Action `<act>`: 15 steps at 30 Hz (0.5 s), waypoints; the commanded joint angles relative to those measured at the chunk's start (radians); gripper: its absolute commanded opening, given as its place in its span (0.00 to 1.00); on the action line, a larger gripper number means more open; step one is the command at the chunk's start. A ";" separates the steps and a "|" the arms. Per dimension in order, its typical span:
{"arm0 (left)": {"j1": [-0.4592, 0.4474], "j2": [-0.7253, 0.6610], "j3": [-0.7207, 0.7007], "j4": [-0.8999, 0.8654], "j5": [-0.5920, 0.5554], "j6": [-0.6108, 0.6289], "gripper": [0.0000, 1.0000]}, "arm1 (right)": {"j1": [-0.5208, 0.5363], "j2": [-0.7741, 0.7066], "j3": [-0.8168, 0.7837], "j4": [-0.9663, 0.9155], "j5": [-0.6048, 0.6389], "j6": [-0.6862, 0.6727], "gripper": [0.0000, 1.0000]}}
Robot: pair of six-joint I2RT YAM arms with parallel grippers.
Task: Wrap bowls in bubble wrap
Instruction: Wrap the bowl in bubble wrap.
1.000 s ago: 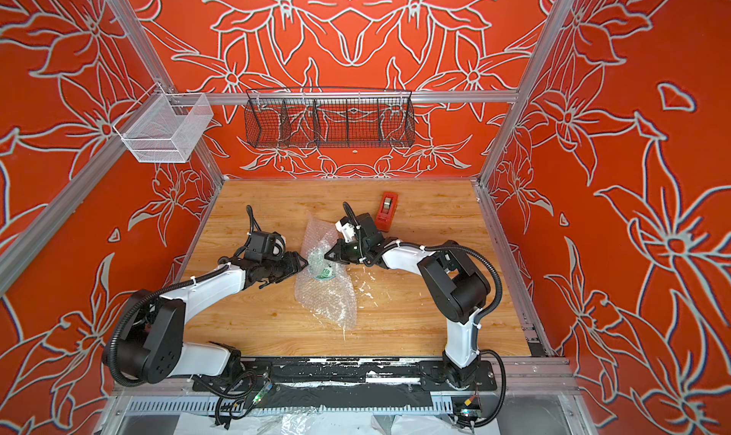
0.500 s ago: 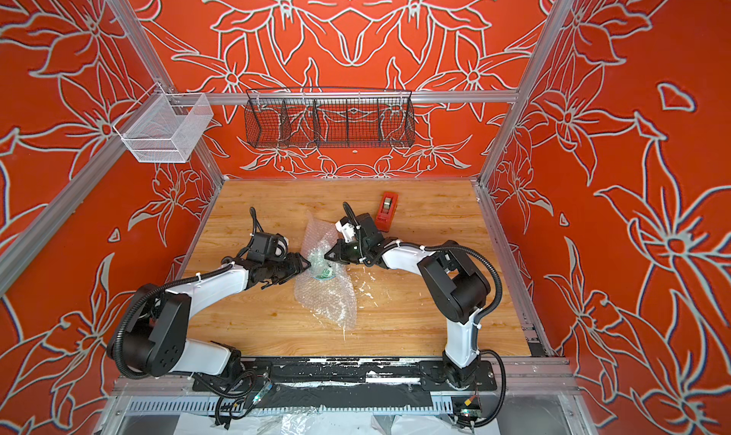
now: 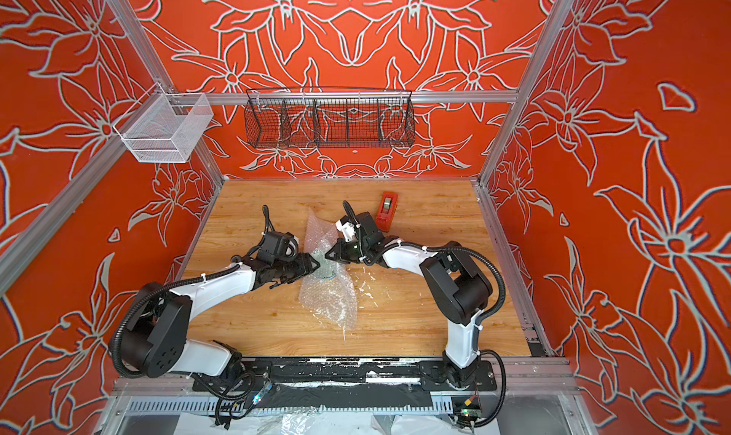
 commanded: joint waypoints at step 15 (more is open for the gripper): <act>-0.038 -0.023 0.022 -0.001 -0.017 -0.035 0.62 | 0.017 -0.105 0.028 -0.076 0.055 -0.055 0.00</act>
